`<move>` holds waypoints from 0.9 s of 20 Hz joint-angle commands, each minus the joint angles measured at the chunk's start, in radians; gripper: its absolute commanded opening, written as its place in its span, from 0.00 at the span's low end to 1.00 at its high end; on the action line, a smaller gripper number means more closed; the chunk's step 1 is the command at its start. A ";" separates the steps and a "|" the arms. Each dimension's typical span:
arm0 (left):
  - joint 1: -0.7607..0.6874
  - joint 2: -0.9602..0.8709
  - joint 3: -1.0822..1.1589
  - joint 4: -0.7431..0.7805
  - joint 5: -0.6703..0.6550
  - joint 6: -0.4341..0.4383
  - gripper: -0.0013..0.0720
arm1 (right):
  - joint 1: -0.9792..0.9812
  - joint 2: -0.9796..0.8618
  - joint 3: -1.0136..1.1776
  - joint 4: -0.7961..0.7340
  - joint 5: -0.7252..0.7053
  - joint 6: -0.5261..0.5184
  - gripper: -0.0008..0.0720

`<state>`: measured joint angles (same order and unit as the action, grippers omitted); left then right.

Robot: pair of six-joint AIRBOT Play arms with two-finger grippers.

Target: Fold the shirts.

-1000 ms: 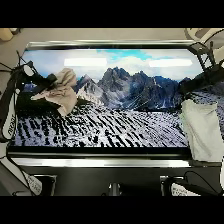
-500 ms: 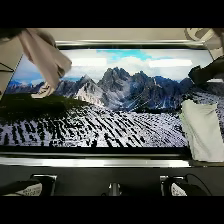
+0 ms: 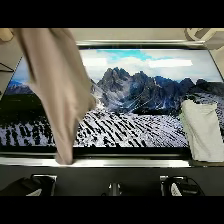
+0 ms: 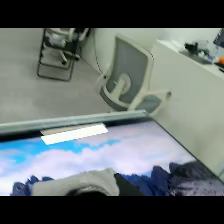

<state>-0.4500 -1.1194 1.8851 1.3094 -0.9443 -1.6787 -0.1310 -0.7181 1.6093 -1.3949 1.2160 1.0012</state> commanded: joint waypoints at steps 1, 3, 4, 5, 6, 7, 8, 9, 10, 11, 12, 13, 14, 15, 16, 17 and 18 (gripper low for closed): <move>-0.160 -0.096 -0.163 -0.002 0.018 -0.002 0.05 | 0.001 0.058 0.000 -0.040 0.063 0.000 0.87; -0.259 -0.200 -0.269 -0.001 0.075 -0.007 0.05 | 0.001 0.049 0.000 -0.064 0.102 0.001 0.87; -0.305 -0.262 -0.305 -0.005 0.097 -0.013 0.05 | 0.001 0.041 0.000 -0.073 0.124 0.010 0.87; -0.341 -0.325 -0.316 -0.018 0.095 -0.029 0.07 | 0.001 0.029 0.000 -0.075 0.145 0.018 0.87; -0.372 -0.388 -0.315 -0.053 0.080 -0.027 0.40 | 0.001 0.014 -0.001 -0.075 0.170 0.023 0.87; -0.388 -0.428 -0.314 -0.085 0.055 -0.027 0.92 | 0.001 -0.006 -0.001 -0.075 0.197 0.022 0.87; -0.388 -0.454 -0.301 -0.087 -0.008 -0.026 1.00 | 0.001 -0.036 -0.001 -0.075 0.240 0.016 0.87; -0.370 -0.460 -0.289 -0.047 -0.081 -0.023 1.00 | 0.001 -0.072 -0.002 -0.074 0.291 0.002 0.88; -0.338 -0.452 -0.275 0.033 -0.179 -0.023 1.00 | 0.001 -0.122 -0.002 -0.070 0.364 -0.010 0.88; -0.296 -0.439 -0.262 0.120 -0.283 -0.023 1.00 | 0.001 -0.177 -0.006 -0.066 0.413 -0.011 0.88; -0.243 -0.416 -0.261 0.205 -0.394 -0.016 1.00 | 0.001 -0.237 -0.027 -0.046 0.442 -0.013 0.88; -0.183 -0.387 -0.270 0.259 -0.490 0.019 1.00 | 0.001 -0.291 -0.059 -0.014 0.447 -0.027 0.88; -0.121 -0.351 -0.298 0.265 -0.543 0.042 1.00 | 0.001 -0.348 -0.100 0.027 0.441 -0.043 0.88; -0.051 -0.301 -0.352 0.241 -0.572 0.041 1.00 | 0.001 -0.401 -0.145 0.071 0.423 -0.050 0.88; 0.009 -0.244 -0.428 0.196 -0.575 0.041 1.00 | 0.001 -0.448 -0.187 0.113 0.400 -0.055 0.88; 0.068 -0.175 -0.533 0.140 -0.573 0.042 1.00 | 0.001 -0.490 -0.225 0.160 0.376 -0.057 0.88; 0.113 -0.108 -0.646 0.098 -0.571 0.041 1.00 | 0.001 -0.533 -0.257 0.215 0.354 -0.065 0.88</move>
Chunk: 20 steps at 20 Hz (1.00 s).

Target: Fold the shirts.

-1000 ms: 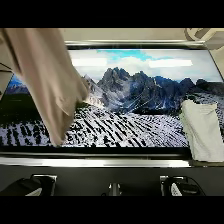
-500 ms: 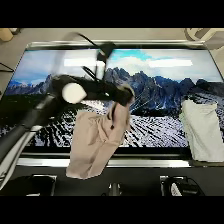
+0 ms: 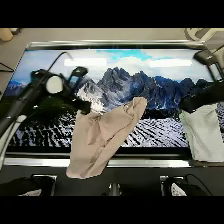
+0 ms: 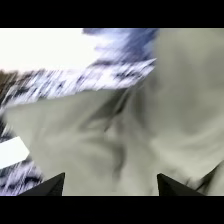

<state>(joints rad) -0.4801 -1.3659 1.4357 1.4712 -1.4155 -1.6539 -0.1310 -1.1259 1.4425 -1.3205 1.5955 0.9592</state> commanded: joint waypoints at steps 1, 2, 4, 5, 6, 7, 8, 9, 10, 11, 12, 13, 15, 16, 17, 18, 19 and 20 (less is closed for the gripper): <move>0.180 0.208 -0.318 -0.098 -0.091 0.016 1.00 | 0.001 -0.165 -0.111 0.196 -0.048 -0.041 0.88; 0.209 0.283 -0.448 -0.131 -0.072 0.016 1.00 | 0.001 -0.197 -0.122 0.237 -0.068 -0.053 0.88; 0.239 0.406 -0.666 -0.180 -0.040 0.016 1.00 | 0.001 -0.254 -0.128 0.274 -0.105 -0.067 0.88; 0.246 0.446 -0.745 -0.195 -0.037 0.016 1.00 | 0.001 -0.275 -0.128 0.273 -0.114 -0.067 0.87; 0.249 0.475 -0.814 -0.211 -0.031 0.016 1.00 | 0.001 -0.296 -0.128 0.273 -0.123 -0.072 0.87; 0.249 0.487 -0.862 -0.221 -0.027 0.015 1.00 | 0.001 -0.315 -0.128 0.273 -0.129 -0.077 0.87; 0.249 0.486 -0.901 -0.240 -0.026 0.016 1.00 | 0.001 -0.330 -0.128 0.273 -0.130 -0.085 0.87; 0.249 0.483 -0.927 -0.257 -0.016 0.016 1.00 | 0.001 -0.344 -0.128 0.273 -0.131 -0.093 0.87; 0.249 0.481 -0.944 -0.271 0.001 0.016 1.00 | 0.001 -0.356 -0.128 0.273 -0.130 -0.093 0.87; 0.249 0.479 -0.953 -0.288 0.018 0.016 1.00 | 0.001 -0.369 -0.128 0.273 -0.130 -0.094 0.87; 0.249 0.476 -0.961 -0.309 0.033 0.016 1.00 | 0.001 -0.379 -0.128 0.273 -0.132 -0.094 0.87; 0.249 0.469 -0.967 -0.328 0.044 0.016 1.00 | 0.001 -0.390 -0.128 0.273 -0.134 -0.095 0.87; 0.248 0.440 -0.980 -0.361 0.071 0.017 1.00 | 0.001 -0.409 -0.128 0.273 -0.134 -0.097 0.87; 0.248 0.424 -0.987 -0.388 0.091 0.023 1.00 | 0.001 -0.416 -0.128 0.273 -0.134 -0.098 0.87; 0.248 0.406 -0.993 -0.421 0.109 0.036 1.00 | 0.001 -0.421 -0.128 0.273 -0.133 -0.097 0.87; 0.248 0.388 -0.995 -0.441 0.122 0.041 1.00 | 0.001 -0.422 -0.130 0.273 -0.135 -0.097 0.87; 0.248 0.370 -0.995 -0.444 0.132 0.053 1.00 | 0.001 -0.422 -0.134 0.273 -0.135 -0.098 0.87; 0.248 0.351 -0.995 -0.444 0.135 0.063 1.00 | 0.001 -0.422 -0.138 0.273 -0.133 -0.101 0.87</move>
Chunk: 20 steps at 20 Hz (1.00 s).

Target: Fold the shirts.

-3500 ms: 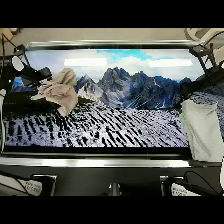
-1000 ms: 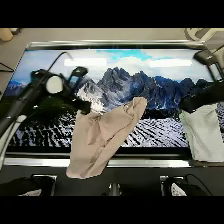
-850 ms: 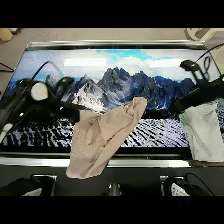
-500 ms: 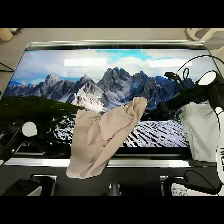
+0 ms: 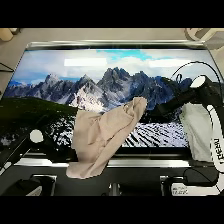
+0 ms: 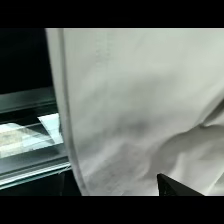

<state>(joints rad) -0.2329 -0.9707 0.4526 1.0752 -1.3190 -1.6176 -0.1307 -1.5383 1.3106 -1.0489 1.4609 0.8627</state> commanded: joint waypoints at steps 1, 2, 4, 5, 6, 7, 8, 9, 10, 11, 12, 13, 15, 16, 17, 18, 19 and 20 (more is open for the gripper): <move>0.001 -0.060 -0.012 -0.048 0.038 0.040 1.00 | 0.000 -0.010 -0.010 0.002 0.002 -0.004 0.87; 0.001 -0.072 -0.012 -0.048 0.038 0.044 1.00 | 0.001 -0.010 -0.014 0.002 0.000 -0.004 0.87; 0.001 -0.081 -0.012 -0.048 0.042 0.048 0.91 | 0.010 -0.010 -0.029 0.001 -0.010 0.001 0.87; 0.001 -0.081 -0.012 -0.051 0.051 0.047 0.64 | 0.030 -0.010 -0.040 0.000 -0.018 0.000 0.88; 0.001 -0.081 -0.011 -0.064 0.065 0.047 0.35 | 0.058 -0.010 -0.053 0.002 -0.037 -0.005 0.99; 0.001 -0.081 -0.010 -0.083 0.071 0.048 0.14 | 0.085 -0.010 -0.065 0.001 -0.067 -0.016 0.99; 0.001 -0.079 -0.010 -0.098 0.073 0.056 0.05 | 0.109 -0.011 -0.077 0.002 -0.110 -0.014 0.99; 0.001 -0.075 -0.010 -0.108 0.072 0.082 0.05 | 0.128 -0.019 -0.083 0.011 -0.151 -0.004 1.00; 0.001 -0.066 -0.010 -0.107 0.072 0.083 0.05 | 0.139 -0.035 -0.083 0.034 -0.172 0.015 1.00; 0.001 -0.051 -0.010 -0.107 0.074 0.085 0.05 | 0.142 -0.053 -0.083 0.072 -0.179 0.016 0.99; 0.001 -0.032 -0.010 -0.107 0.081 0.085 0.05 | 0.142 -0.072 -0.083 0.107 -0.183 0.016 0.99; 0.001 -0.014 -0.010 -0.107 0.088 0.085 0.05 | 0.142 -0.093 -0.083 0.135 -0.187 0.016 0.99; 0.001 0.024 -0.010 -0.108 0.090 0.085 0.05 | 0.142 -0.127 -0.083 0.151 -0.206 0.040 0.98; 0.001 0.046 -0.010 -0.108 0.090 0.085 0.05 | 0.142 -0.138 -0.083 0.151 -0.219 0.056 0.98; 0.001 0.068 -0.010 -0.108 0.092 0.085 0.05 | 0.142 -0.146 -0.083 0.151 -0.235 0.072 0.96; 0.001 0.087 -0.010 -0.108 0.094 0.084 0.05 | 0.142 -0.150 -0.083 0.151 -0.258 0.097 0.92; 0.001 0.104 -0.010 -0.108 0.098 0.081 0.05 | 0.142 -0.151 -0.083 0.156 -0.279 0.119 0.92; 0.001 0.119 -0.010 -0.108 0.105 0.081 0.05 | 0.142 -0.151 -0.083 0.167 -0.299 0.126 0.82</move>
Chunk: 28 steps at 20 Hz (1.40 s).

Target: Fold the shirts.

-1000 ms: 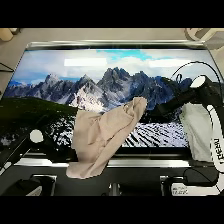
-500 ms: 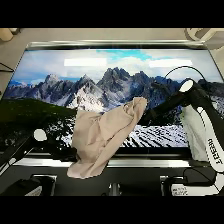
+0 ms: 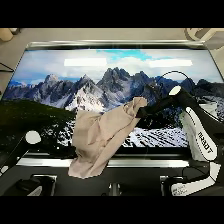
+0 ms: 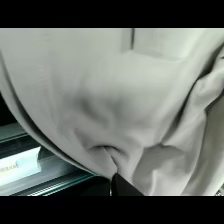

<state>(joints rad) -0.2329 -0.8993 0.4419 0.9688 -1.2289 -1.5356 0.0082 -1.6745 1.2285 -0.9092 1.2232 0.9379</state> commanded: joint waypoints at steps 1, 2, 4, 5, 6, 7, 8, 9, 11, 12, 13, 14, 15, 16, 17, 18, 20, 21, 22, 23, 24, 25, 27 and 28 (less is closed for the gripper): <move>0.001 0.060 0.001 -0.001 0.023 -0.001 0.05 | 0.003 -0.015 -0.001 0.035 -0.080 0.060 0.75; 0.001 0.070 0.001 -0.001 0.031 -0.001 0.05 | 0.003 -0.016 -0.001 0.034 -0.095 0.072 0.66; 0.001 0.079 0.001 -0.001 0.052 -0.008 0.05 | 0.003 -0.021 -0.001 0.033 -0.098 0.078 0.16; 0.001 0.079 0.001 -0.002 0.063 -0.013 0.05 | 0.003 -0.022 -0.001 0.034 -0.098 0.079 0.03; 0.001 0.079 0.001 -0.002 0.071 -0.013 0.05 | 0.003 -0.020 0.000 0.034 -0.098 0.055 0.03; 0.001 0.079 0.003 -0.001 0.071 -0.013 0.05 | 0.002 -0.013 0.000 0.034 -0.098 0.016 0.02; 0.001 0.080 0.012 -0.001 0.070 -0.012 0.05 | 0.000 0.004 0.000 0.034 -0.099 -0.027 0.02; 0.001 0.086 0.034 0.002 0.071 -0.011 0.05 | 0.000 0.032 0.005 0.027 -0.097 -0.055 0.02; 0.002 0.110 0.130 0.041 0.071 -0.005 0.05 | 0.000 0.133 0.035 0.021 -0.107 -0.118 0.02; 0.002 0.124 0.205 0.061 0.069 0.028 0.05 | 0.000 0.196 0.064 0.009 -0.122 -0.132 0.02; 0.003 0.137 0.307 0.088 0.067 0.045 0.05 | 0.000 0.278 0.103 -0.018 -0.156 -0.134 0.02; 0.003 0.146 0.421 0.129 0.067 0.044 0.05 | 0.000 0.365 0.143 -0.054 -0.215 -0.134 0.02; 0.003 0.152 0.566 0.183 0.067 0.043 0.05 | 0.000 0.467 0.191 -0.106 -0.299 -0.132 0.02; 0.003 0.154 0.715 0.239 0.068 0.030 0.05 | 0.000 0.564 0.238 -0.166 -0.372 -0.120 0.02; 0.003 0.153 0.880 0.308 0.079 -0.019 0.05 | 0.000 0.666 0.288 -0.233 -0.445 -0.112 0.02; 0.003 0.153 1.023 0.369 0.109 -0.075 0.05 | 0.000 0.759 0.323 -0.278 -0.500 -0.113 0.02; 0.003 0.153 1.257 0.439 0.190 -0.166 0.05 | 0.000 0.935 0.348 -0.311 -0.540 -0.112 0.02; 0.002 0.154 1.324 0.438 0.218 -0.200 0.05 | 0.000 1.003 0.348 -0.312 -0.528 -0.111 0.02; 0.001 0.154 1.366 0.421 0.225 -0.220 0.05 | 0.000 1.062 0.348 -0.320 -0.507 -0.090 0.02; 0.001 0.159 1.378 0.401 0.225 -0.219 0.05 | 0.000 1.099 0.348 -0.347 -0.494 -0.039 0.02; 0.001 0.164 1.377 0.401 0.224 -0.219 0.05 | 0.000 1.125 0.349 -0.387 -0.489 0.020 0.02; 0.001 0.167 1.377 0.402 0.225 -0.219 0.05 | 0.000 1.143 0.348 -0.425 -0.488 0.065 0.02; 0.001 0.169 1.377 0.433 0.227 -0.218 0.05 | 0.000 1.153 0.349 -0.481 -0.476 0.094 0.02; 0.001 0.168 1.376 0.452 0.224 -0.218 0.05 | 0.000 1.152 0.349 -0.495 -0.463 0.094 0.02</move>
<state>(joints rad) -0.2317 -0.7353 1.7817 1.3716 -1.0191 -1.7344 0.0082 -0.5724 1.5719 -1.3155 0.7506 0.9668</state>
